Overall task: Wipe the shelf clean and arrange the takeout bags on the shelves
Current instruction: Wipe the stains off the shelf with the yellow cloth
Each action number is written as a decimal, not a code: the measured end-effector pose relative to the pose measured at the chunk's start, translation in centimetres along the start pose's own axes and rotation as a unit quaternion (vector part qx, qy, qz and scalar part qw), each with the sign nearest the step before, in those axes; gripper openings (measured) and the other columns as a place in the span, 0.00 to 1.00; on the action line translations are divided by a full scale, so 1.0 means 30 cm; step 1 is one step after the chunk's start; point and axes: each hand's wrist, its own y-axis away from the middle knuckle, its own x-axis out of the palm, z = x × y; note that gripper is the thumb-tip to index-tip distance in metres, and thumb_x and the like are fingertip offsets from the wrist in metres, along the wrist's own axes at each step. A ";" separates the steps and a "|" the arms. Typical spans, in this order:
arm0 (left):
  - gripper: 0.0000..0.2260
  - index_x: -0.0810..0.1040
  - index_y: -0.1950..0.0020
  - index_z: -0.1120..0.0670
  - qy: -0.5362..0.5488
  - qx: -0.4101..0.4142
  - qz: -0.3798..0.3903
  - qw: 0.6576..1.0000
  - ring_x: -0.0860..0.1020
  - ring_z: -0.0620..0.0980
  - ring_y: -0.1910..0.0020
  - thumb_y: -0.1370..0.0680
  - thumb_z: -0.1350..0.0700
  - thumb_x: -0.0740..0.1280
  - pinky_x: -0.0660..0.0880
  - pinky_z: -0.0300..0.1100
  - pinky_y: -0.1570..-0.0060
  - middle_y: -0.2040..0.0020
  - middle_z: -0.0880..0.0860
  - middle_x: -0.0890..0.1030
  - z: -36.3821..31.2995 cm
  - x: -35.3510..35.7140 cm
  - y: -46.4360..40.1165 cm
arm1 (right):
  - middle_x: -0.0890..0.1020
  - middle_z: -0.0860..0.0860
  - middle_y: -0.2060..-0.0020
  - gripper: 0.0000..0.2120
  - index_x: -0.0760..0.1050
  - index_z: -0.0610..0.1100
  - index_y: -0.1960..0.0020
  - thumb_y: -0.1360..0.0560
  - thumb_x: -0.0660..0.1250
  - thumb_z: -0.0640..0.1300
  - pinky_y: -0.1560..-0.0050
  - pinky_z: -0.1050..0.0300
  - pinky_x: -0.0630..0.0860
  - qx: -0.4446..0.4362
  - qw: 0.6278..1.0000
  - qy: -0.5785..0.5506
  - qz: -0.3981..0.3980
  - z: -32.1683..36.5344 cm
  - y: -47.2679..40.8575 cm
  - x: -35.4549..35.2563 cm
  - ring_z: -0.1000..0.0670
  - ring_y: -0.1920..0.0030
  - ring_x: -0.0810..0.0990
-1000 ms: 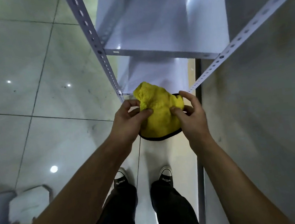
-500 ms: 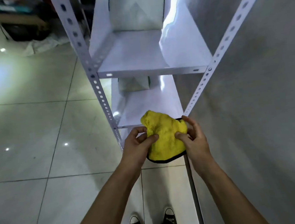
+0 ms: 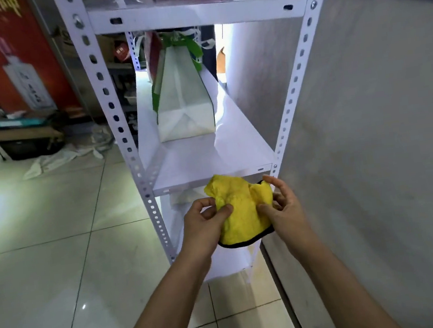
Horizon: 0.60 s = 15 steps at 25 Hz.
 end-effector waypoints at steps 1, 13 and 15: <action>0.11 0.77 0.47 0.54 -0.009 0.008 0.002 1.000 0.83 0.49 0.53 0.26 0.61 0.75 0.79 0.45 0.53 0.53 0.50 0.85 -0.016 0.011 -0.015 | 0.81 0.42 0.43 0.29 0.74 0.56 0.32 0.25 0.67 0.29 0.58 0.60 0.80 -0.003 1.000 0.006 0.000 0.017 -0.021 0.001 0.45 0.47 0.83; 0.14 0.73 0.44 0.56 -0.104 0.101 -0.001 0.989 0.81 0.60 0.43 0.26 0.62 0.73 0.78 0.60 0.41 0.43 0.61 0.82 -0.241 0.153 -0.436 | 0.79 0.46 0.44 0.29 0.73 0.52 0.32 0.27 0.63 0.28 0.62 0.70 0.77 -0.116 0.988 0.099 -0.027 0.240 -0.505 0.050 0.63 0.55 0.79; 0.14 0.73 0.45 0.56 -0.117 0.101 -0.008 0.988 0.81 0.60 0.43 0.27 0.61 0.74 0.78 0.60 0.41 0.43 0.60 0.81 -0.230 0.173 -0.508 | 0.79 0.47 0.42 0.29 0.72 0.52 0.31 0.27 0.62 0.29 0.55 0.65 0.79 -0.135 0.982 0.128 -0.044 0.225 -0.563 0.056 0.61 0.50 0.79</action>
